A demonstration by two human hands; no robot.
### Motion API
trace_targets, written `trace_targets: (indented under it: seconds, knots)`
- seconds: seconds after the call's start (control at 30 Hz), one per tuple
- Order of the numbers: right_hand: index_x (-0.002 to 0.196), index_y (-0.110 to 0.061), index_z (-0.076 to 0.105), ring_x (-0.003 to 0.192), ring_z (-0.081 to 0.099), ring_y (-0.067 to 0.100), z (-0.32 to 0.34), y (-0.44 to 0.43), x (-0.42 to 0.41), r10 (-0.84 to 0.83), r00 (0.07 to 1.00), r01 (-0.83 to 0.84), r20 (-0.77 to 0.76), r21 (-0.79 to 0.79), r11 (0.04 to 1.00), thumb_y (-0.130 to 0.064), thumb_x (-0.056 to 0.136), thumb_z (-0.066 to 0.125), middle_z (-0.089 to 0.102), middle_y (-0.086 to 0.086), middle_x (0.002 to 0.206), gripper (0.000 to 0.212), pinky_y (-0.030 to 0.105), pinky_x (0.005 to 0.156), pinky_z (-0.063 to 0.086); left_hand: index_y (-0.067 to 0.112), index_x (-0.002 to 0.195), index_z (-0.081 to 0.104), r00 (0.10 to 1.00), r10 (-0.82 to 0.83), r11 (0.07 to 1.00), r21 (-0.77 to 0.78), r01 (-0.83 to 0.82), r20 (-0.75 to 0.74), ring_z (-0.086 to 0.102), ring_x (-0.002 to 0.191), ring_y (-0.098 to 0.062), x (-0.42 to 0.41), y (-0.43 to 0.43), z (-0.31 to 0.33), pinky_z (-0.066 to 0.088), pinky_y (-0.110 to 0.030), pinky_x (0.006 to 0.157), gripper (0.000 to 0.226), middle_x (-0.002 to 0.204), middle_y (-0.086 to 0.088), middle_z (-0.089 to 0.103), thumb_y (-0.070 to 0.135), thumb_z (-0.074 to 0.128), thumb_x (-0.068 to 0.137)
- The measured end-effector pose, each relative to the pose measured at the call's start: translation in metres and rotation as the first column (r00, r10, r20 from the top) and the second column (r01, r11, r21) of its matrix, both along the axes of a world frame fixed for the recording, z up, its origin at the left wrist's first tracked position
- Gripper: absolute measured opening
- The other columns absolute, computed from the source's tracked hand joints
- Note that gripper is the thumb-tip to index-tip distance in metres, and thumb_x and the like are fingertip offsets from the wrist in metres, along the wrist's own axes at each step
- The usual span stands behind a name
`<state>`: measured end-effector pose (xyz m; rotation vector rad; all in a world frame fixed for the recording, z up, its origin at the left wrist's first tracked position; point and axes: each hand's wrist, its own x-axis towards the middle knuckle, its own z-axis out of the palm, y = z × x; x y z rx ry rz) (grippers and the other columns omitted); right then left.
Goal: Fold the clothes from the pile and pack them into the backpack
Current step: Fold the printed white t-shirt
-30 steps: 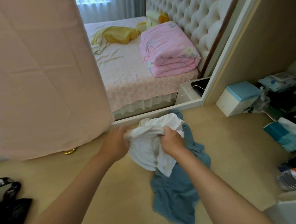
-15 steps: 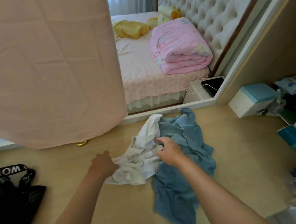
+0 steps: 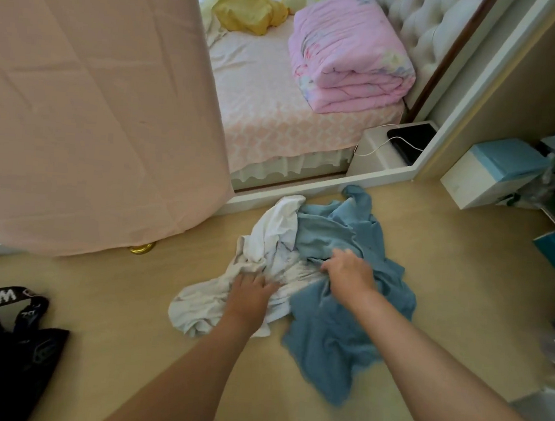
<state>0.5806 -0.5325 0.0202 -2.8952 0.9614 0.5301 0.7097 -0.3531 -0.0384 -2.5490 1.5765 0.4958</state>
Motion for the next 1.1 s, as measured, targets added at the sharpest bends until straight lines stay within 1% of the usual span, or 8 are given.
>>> trace_targets:
  seconds: [0.17,0.27,0.4,0.47,0.6,0.7,0.9,1.1]
  knots:
    - [0.123,-0.019,0.061,0.114,0.047,0.026,0.007,-0.018,0.002,-0.127,0.969,0.063,-0.211,-0.287,0.956,-0.028,0.093,0.060,0.051,0.006,0.126,0.031,0.034,0.092,0.043,0.024,0.109,0.067,0.988,0.074,0.981,0.169,-0.097,0.135,0.058,0.112,-0.026,0.026,0.017,0.008,0.032,-0.037,0.104,0.025,0.117,0.000,0.065,0.016,0.050,0.093]
    - [0.127,-0.020,0.048,0.114,0.042,0.029,0.002,-0.004,0.021,-0.060,0.995,0.029,-0.081,-0.337,0.941,-0.020,0.084,0.059,0.041,0.012,0.125,0.044,0.044,0.099,0.039,0.028,0.110,0.064,0.957,0.146,0.917,0.330,-0.226,0.249,0.057,0.109,-0.021,0.027,0.026,0.020,0.035,-0.042,0.099,0.025,0.115,0.003,0.062,0.022,0.050,0.091]
    - [0.150,-0.031,-0.006,0.148,-0.011,0.039,-0.016,0.026,0.046,0.197,0.978,-0.204,-0.062,-0.126,0.971,-0.028,0.082,0.064,-0.016,0.019,0.157,0.098,0.072,0.110,0.004,0.027,0.136,0.047,0.986,0.146,0.983,-0.103,-0.154,-0.077,0.041,0.128,-0.032,0.017,0.023,0.009,0.040,-0.043,0.101,0.058,0.138,-0.008,0.042,0.015,0.054,0.080]
    - [0.152,-0.032,-0.021,0.148,-0.021,0.036,-0.026,0.034,0.049,0.238,0.958,-0.251,-0.159,-0.064,0.966,-0.025,0.087,0.060,-0.031,0.016,0.158,0.104,0.072,0.110,0.004,0.035,0.149,0.031,0.978,0.028,0.994,-0.094,-0.049,-0.207,0.029,0.138,-0.034,0.010,0.019,0.005,0.039,-0.046,0.105,0.075,0.151,-0.008,0.030,0.014,0.059,0.083]
    - [0.158,-0.028,-0.004,0.152,-0.006,0.029,-0.029,0.023,0.035,0.287,0.919,-0.316,-0.271,-0.068,0.946,-0.021,0.096,0.055,-0.016,0.010,0.164,0.086,0.057,0.116,0.018,0.026,0.136,0.053,0.990,-0.048,0.998,-0.054,0.042,-0.132,0.050,0.114,-0.032,0.018,0.022,-0.002,0.049,-0.039,0.082,0.050,0.120,-0.013,0.052,0.006,0.053,0.091]
    - [0.158,-0.024,0.004,0.153,0.000,0.025,-0.025,0.006,0.023,0.271,0.925,-0.310,-0.265,-0.118,0.943,-0.024,0.103,0.041,-0.008,0.007,0.166,0.067,0.050,0.116,0.021,0.016,0.097,0.075,0.999,-0.033,0.995,-0.091,0.030,-0.030,0.067,0.079,-0.034,0.031,0.031,-0.002,0.054,-0.035,0.061,0.032,0.090,-0.014,0.064,0.005,0.082,0.068]
    - [0.151,-0.019,0.033,0.152,0.006,0.030,-0.022,-0.011,0.015,0.085,0.956,-0.142,-0.280,-0.190,0.971,-0.021,0.100,0.043,0.000,0.010,0.166,0.051,0.052,0.112,0.024,0.016,0.131,0.057,0.891,0.298,0.859,0.310,-0.407,0.343,0.052,0.120,-0.024,0.062,0.072,0.021,0.044,-0.036,0.098,0.036,0.132,-0.006,0.055,0.020,0.039,0.100]
    - [0.155,-0.021,0.019,0.153,-0.005,0.026,-0.019,0.055,0.049,0.246,0.969,-0.242,-0.027,0.107,0.964,-0.004,0.088,0.048,-0.006,0.007,0.166,0.075,0.048,0.122,0.004,0.032,0.142,0.040,0.933,0.361,0.929,0.083,-0.360,0.004,0.026,0.138,-0.033,0.036,0.069,0.016,0.030,-0.048,0.108,0.054,0.150,-0.005,0.028,0.028,0.052,0.089]
